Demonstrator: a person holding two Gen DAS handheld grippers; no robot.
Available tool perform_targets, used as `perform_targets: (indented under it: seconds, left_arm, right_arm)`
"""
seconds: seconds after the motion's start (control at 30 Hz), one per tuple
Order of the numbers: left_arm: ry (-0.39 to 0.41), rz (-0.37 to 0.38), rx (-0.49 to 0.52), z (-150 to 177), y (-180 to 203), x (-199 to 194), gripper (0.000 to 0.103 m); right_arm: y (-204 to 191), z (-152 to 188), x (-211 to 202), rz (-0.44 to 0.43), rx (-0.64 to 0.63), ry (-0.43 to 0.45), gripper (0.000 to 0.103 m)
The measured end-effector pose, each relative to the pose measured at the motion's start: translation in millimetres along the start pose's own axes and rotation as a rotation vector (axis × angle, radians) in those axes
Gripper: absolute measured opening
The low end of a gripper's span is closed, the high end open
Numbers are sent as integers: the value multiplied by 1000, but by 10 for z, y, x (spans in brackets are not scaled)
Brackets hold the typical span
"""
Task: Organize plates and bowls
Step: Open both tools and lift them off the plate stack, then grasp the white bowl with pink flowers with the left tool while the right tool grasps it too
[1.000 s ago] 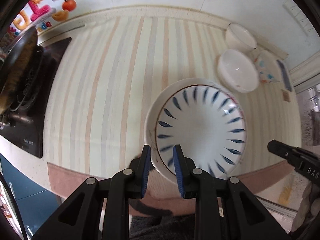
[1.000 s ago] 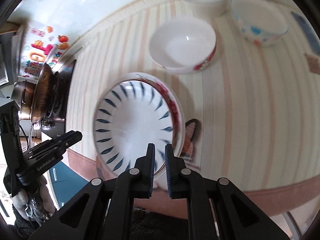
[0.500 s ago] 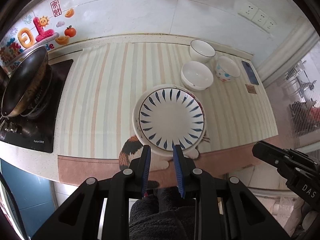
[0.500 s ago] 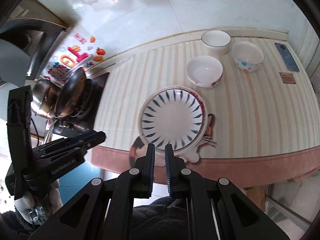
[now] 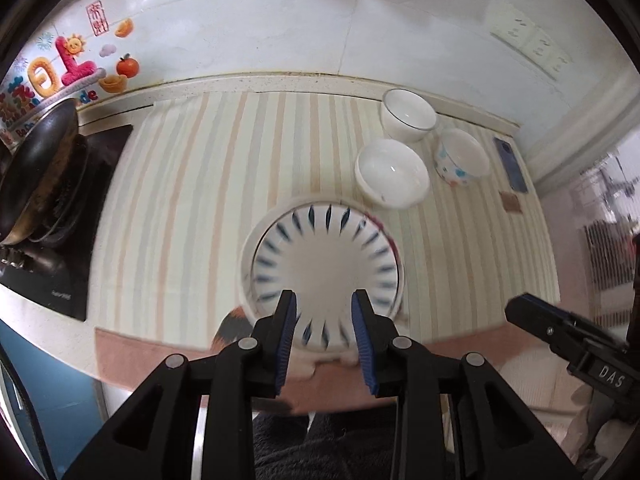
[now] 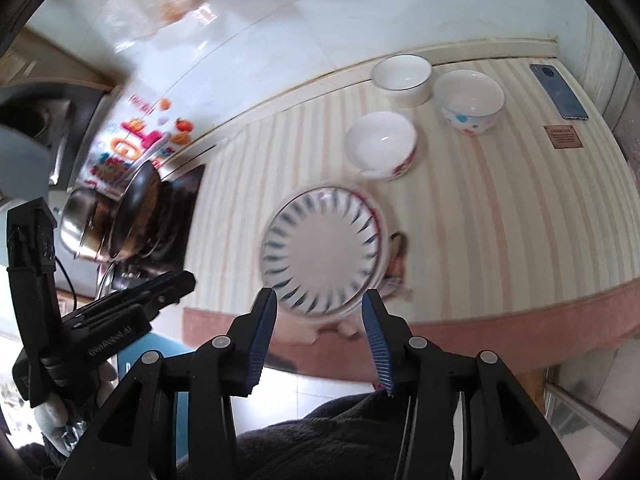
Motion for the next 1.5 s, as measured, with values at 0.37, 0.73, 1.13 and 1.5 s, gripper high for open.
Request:
perform_targets:
  seconds: [0.37, 0.73, 1.13, 1.5]
  left_arm:
    - [-136, 59, -101, -1173, 429, 1217, 26]
    - [-231, 101, -86, -1613, 409, 1954, 23]
    - [-208, 76, -9, -1547, 598, 1820, 18]
    - [-162, 71, 59, -1274, 1009, 1416, 18]
  right_arm:
    - [1135, -1356, 776, -22, 78, -109, 47]
    - [1418, -2085, 1650, -120, 105, -211, 40]
    - [1350, -2086, 1810, -48, 67, -211, 13]
    - [1332, -1866, 1309, -42, 26, -184, 14]
Point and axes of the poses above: each gripper's, at about its wrist camera, not at the fingertips, and x roughly the way its jaws point, y to its right, z to its underside, the point moved 4 cm from there along x, roughly the way its jaws point, and after that the axes turned 8 degrees about -y, right-handed, at the moved point
